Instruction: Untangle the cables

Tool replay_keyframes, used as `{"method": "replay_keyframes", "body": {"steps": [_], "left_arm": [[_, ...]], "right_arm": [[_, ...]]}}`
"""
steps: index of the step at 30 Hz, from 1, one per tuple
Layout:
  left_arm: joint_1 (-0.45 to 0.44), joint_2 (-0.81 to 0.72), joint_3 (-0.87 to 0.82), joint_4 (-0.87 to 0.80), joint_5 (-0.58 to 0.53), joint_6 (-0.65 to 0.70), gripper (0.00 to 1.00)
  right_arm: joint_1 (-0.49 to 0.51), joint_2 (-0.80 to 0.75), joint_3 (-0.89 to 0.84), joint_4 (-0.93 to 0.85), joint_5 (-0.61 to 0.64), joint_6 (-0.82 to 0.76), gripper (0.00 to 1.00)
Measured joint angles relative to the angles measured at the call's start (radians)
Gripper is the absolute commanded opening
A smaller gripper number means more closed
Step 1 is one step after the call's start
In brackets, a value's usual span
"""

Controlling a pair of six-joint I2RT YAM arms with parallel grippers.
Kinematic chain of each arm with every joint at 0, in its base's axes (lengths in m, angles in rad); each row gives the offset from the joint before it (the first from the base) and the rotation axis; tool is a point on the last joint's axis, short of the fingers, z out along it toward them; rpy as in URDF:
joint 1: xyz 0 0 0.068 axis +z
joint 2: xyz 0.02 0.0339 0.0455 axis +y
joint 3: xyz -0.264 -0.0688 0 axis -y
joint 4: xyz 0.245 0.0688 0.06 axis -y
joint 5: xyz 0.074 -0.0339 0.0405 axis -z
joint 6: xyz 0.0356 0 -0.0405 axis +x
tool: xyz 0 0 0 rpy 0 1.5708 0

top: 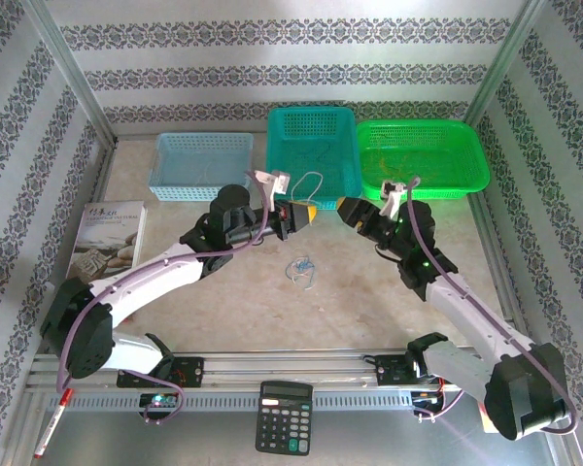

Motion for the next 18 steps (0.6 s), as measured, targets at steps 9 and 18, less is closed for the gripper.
{"method": "replay_keyframes", "body": {"steps": [9,18], "left_arm": [[0.0,0.0,0.108,-0.06,0.044,-0.031,0.0],[0.0,0.0,0.118,-0.074,0.062,-0.057,0.0]], "right_arm": [[0.041,0.001,-0.06,0.037,-0.026,-0.234,0.69],[0.095,0.042,-0.064,0.105,-0.054,-0.321,0.69]]}}
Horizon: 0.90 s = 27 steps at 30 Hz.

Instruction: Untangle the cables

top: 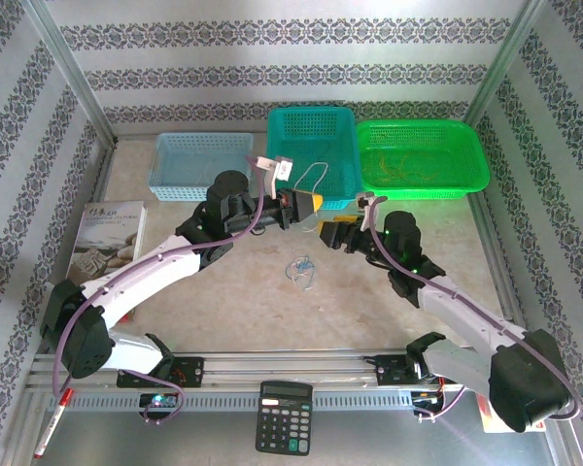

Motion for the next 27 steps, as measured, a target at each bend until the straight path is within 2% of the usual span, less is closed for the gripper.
{"method": "replay_keyframes", "body": {"steps": [13,15,17,22,23,27], "left_arm": [[0.0,0.0,0.015,-0.002,0.018,-0.014,0.0],[0.0,0.0,0.016,-0.002,0.018,-0.018,0.0],[0.0,0.0,0.019,-0.001,0.018,-0.022,0.0],[0.0,0.0,0.035,0.0,0.018,-0.04,0.0],[0.0,-0.001,0.04,0.0,0.017,-0.044,0.0],[0.028,-0.013,0.071,0.002,0.016,-0.076,0.0]], "right_arm": [[0.0,0.061,0.035,0.036,0.002,-0.014,0.69],[0.002,0.08,0.046,0.04,0.002,-0.014,0.67],[0.007,0.102,0.058,0.046,0.002,-0.013,0.59],[0.025,0.184,0.075,0.093,0.002,-0.013,0.04],[0.026,0.198,0.074,0.097,0.005,-0.013,0.0],[0.023,0.232,0.042,0.112,0.033,-0.009,0.0]]}}
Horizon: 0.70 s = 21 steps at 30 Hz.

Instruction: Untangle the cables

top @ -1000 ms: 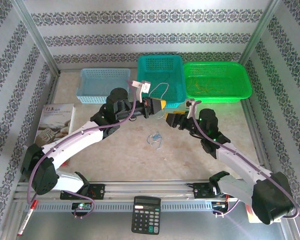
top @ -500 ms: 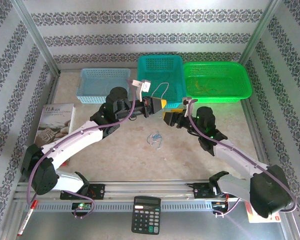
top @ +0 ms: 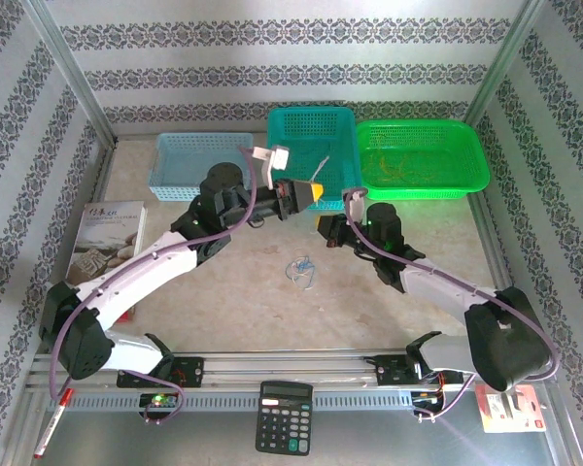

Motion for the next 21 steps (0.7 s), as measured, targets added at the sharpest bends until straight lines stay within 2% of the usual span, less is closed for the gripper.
{"method": "replay_keyframes", "body": {"steps": [7,13,14,17,18,19,21], "left_arm": [[0.174,-0.02,0.113,-0.006,0.003,-0.071,0.0],[0.235,0.026,0.201,-0.038,0.03,-0.092,0.0],[0.24,0.037,0.217,-0.046,0.034,-0.092,0.0],[0.261,0.073,0.273,-0.064,0.047,-0.092,0.0],[0.274,0.086,0.303,-0.064,0.047,-0.091,0.0],[0.29,0.097,0.334,-0.061,0.046,-0.089,0.0],[0.319,0.11,0.387,-0.061,0.046,-0.084,0.0]], "right_arm": [[-0.048,0.011,-0.086,0.029,0.05,0.015,0.0],[-0.045,0.01,-0.083,0.109,0.051,0.021,0.0],[-0.045,0.01,-0.082,0.114,0.05,0.022,0.02],[-0.045,0.01,-0.07,0.111,0.039,0.035,0.45],[-0.045,0.01,-0.066,0.092,0.035,0.037,0.56],[-0.045,0.009,-0.061,0.064,0.031,0.038,0.62],[-0.043,0.007,-0.048,0.016,0.025,0.041,0.66]]}}
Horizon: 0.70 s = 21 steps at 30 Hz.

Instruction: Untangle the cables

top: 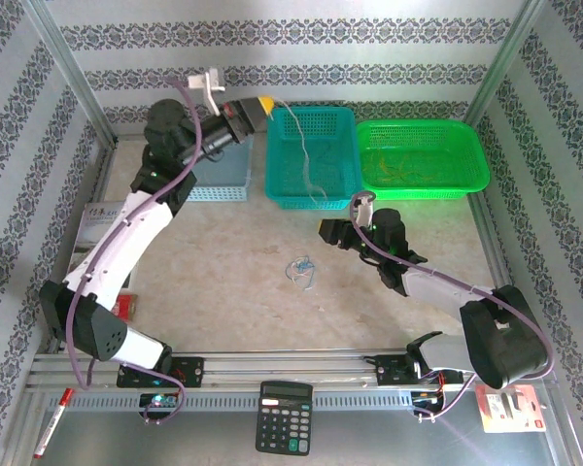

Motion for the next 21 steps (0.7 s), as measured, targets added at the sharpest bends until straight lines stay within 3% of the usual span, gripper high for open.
{"method": "replay_keyframes", "body": {"steps": [10,21], "left_arm": [[0.154,0.077,0.188,-0.034,0.003,0.079,0.0],[0.304,0.173,0.213,-0.117,-0.023,0.167,0.0]], "right_arm": [[-0.003,-0.1,0.053,-0.136,-0.032,0.003,0.67],[-0.04,-0.266,0.054,-0.273,-0.049,0.003,0.67]]}}
